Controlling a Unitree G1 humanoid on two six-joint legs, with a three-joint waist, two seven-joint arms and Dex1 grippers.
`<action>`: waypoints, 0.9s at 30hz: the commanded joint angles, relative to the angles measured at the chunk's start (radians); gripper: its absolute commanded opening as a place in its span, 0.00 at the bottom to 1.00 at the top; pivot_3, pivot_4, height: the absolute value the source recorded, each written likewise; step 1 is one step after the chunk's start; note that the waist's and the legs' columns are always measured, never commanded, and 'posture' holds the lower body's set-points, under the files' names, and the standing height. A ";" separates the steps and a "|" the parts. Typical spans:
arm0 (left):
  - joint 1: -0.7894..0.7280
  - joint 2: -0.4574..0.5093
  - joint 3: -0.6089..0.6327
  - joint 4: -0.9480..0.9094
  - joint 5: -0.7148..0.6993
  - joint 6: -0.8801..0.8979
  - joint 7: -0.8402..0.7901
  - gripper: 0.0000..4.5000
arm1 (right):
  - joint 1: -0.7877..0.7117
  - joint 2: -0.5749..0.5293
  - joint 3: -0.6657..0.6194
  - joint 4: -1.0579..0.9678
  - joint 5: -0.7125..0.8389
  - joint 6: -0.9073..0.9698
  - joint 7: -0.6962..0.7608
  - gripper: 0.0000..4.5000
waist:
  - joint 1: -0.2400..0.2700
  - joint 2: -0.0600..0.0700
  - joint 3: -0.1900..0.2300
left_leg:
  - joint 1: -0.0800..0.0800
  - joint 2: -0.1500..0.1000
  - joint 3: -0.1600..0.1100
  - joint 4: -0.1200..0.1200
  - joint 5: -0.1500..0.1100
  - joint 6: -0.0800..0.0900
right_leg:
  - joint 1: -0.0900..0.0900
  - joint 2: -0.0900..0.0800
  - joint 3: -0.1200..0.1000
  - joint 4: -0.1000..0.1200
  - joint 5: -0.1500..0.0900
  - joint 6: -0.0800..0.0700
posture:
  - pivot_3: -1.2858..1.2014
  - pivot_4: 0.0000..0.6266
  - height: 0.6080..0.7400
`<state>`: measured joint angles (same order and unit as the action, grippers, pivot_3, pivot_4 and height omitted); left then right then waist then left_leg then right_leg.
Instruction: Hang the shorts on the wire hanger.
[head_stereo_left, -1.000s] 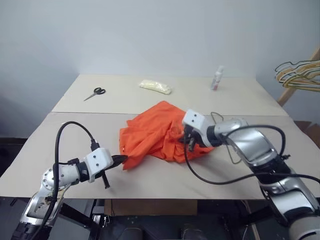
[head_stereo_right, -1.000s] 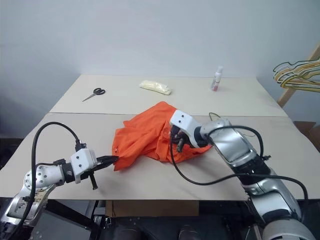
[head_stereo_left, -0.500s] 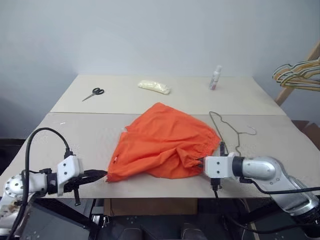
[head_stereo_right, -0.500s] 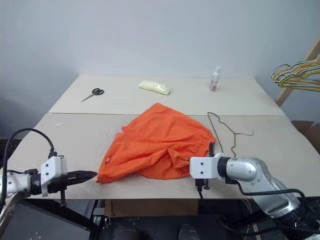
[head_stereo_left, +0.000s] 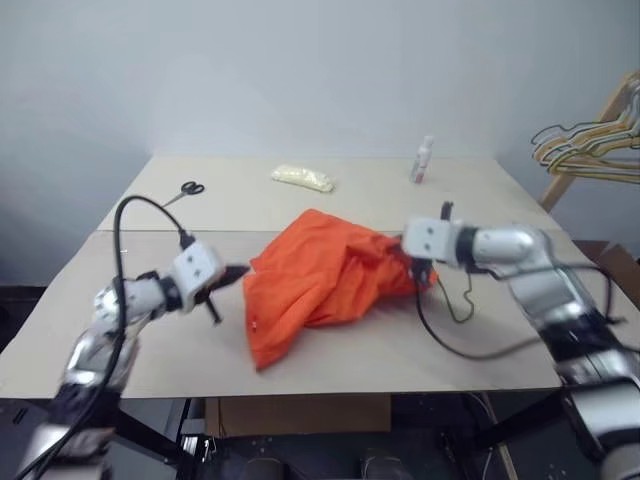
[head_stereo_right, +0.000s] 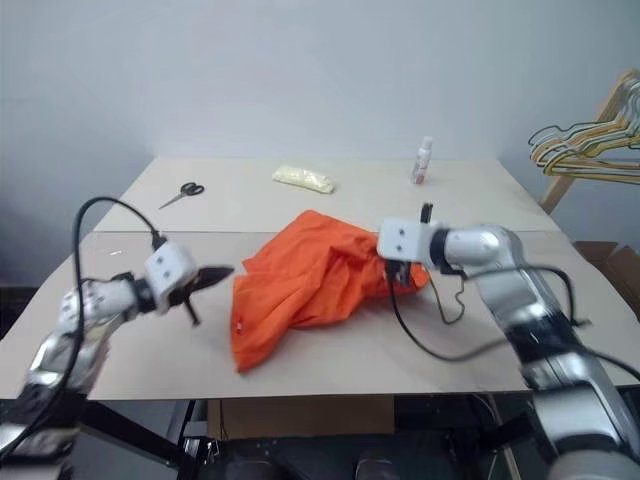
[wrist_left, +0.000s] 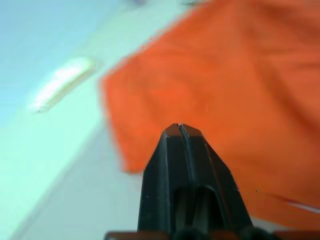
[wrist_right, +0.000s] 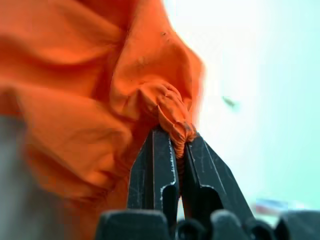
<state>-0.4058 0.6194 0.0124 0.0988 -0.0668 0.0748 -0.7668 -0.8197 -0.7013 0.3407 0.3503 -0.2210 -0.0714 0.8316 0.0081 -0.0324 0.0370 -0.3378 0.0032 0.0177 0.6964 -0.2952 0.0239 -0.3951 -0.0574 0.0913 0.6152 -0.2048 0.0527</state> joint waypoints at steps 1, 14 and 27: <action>-0.224 -0.052 0.083 0.125 0.068 -0.010 0.281 0.00 | -0.299 0.110 0.007 0.350 -0.161 -0.079 -0.327 0.01 | -0.007 0.000 0.000 | 0.000 0.000 -0.001 -0.001 0.001 -0.001 | -0.001 0.000 0.000 0.000 0.001 -0.001 | 0.55 0.00 1.00; -0.059 0.027 0.233 -0.071 -0.192 0.025 0.094 0.00 | -0.395 0.170 -0.021 0.280 -0.176 -0.091 -0.431 0.01 | -0.048 0.000 -0.005 | -0.037 -0.005 -0.012 -0.016 0.010 -0.018 | -0.045 -0.007 -0.007 0.009 0.004 -0.003 | 0.55 0.00 1.00; 0.064 -0.050 0.029 -0.363 -0.401 0.217 -0.100 0.00 | -0.409 0.263 -0.082 0.032 -0.128 0.229 -0.299 0.01 | -0.054 0.001 -0.005 | -0.025 -0.004 -0.016 -0.011 0.014 -0.018 | -0.029 -0.006 -0.020 0.009 0.006 -0.007 | 0.53 0.00 1.00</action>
<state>-0.3403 0.5657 0.0381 -0.2314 -0.4431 0.2693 -0.8655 -1.1779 -0.4359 0.2900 0.4359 -0.3494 0.1255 0.5272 -0.0462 -0.0317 0.0324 -0.3612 -0.0003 0.0026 0.6852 -0.2813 0.0066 -0.4229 -0.0628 0.0718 0.6250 -0.1994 0.0448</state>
